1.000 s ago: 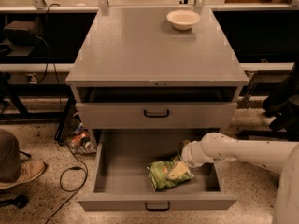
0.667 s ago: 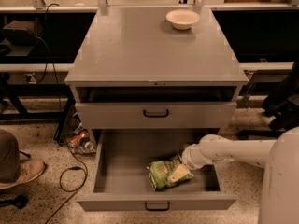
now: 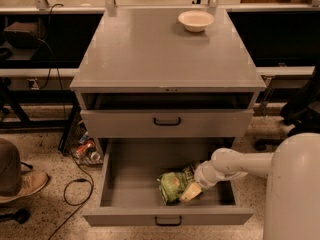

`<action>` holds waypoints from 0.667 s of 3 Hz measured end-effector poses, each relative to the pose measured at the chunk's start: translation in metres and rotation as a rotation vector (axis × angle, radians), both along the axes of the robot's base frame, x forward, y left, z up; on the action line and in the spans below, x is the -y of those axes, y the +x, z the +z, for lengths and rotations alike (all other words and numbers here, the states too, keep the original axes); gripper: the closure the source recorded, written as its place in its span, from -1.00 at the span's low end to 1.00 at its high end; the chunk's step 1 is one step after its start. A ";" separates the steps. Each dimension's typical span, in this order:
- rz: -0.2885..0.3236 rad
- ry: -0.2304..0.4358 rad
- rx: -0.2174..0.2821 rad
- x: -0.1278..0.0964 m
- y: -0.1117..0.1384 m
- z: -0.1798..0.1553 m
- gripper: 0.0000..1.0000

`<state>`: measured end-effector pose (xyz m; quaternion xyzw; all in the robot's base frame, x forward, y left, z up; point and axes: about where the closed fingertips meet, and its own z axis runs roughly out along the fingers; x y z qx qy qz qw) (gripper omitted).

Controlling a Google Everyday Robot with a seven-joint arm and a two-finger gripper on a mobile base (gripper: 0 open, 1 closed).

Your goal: Pick green jalapeno chip bag from middle drawer and place on counter

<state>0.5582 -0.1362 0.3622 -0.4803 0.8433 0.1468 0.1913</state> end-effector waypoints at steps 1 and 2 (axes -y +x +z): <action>0.012 0.013 -0.028 -0.002 -0.006 -0.009 -0.47; 0.031 0.055 -0.011 -0.006 -0.012 0.005 0.12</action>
Offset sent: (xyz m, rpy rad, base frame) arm -0.0139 0.0048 0.0173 0.0796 -0.0091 0.0388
